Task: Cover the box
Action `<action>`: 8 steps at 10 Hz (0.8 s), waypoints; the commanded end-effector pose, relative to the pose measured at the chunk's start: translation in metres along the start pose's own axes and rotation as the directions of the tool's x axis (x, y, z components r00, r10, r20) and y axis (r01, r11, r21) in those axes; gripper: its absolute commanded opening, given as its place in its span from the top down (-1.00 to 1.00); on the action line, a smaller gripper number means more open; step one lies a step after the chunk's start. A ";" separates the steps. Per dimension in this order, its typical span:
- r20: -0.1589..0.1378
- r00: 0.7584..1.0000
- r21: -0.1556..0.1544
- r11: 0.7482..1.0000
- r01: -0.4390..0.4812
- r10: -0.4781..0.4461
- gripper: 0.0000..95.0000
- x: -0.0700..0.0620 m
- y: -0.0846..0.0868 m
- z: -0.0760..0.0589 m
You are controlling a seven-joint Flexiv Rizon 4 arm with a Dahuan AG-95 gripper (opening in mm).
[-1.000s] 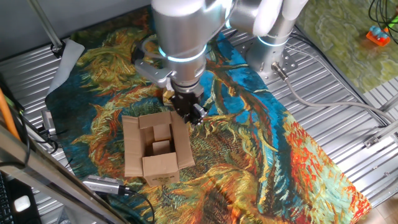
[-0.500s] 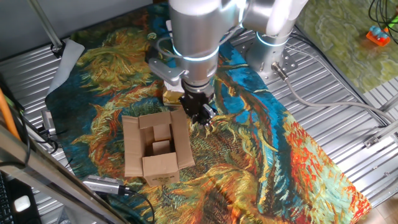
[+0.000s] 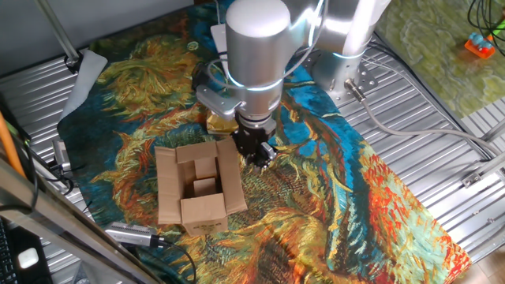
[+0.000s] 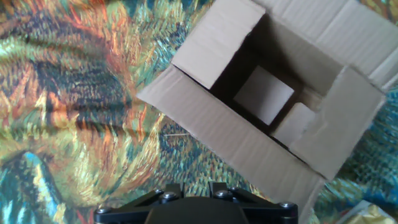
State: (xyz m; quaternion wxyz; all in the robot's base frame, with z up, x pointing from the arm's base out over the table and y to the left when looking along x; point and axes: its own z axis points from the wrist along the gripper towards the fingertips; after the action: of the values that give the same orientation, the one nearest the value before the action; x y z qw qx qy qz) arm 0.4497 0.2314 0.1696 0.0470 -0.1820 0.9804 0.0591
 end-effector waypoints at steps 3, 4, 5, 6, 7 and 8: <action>-0.005 1.000 0.009 1.000 0.011 -0.011 0.60 -0.020 -0.010 -0.002; -0.007 1.000 0.010 1.000 0.012 -0.012 0.60 -0.024 -0.011 -0.004; -0.008 1.000 0.009 1.000 0.011 -0.011 0.60 -0.029 -0.013 -0.005; -0.008 1.000 0.009 1.000 0.014 -0.014 0.60 -0.033 -0.016 -0.007; -0.010 1.000 0.006 1.000 0.018 -0.018 0.60 -0.037 -0.020 -0.008; -0.010 1.000 0.005 1.000 0.021 -0.021 0.60 -0.040 -0.024 -0.007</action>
State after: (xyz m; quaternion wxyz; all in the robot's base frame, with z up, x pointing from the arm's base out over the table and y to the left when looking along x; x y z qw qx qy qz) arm 0.4964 0.2206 0.1796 0.0420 -0.1935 0.9785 0.0569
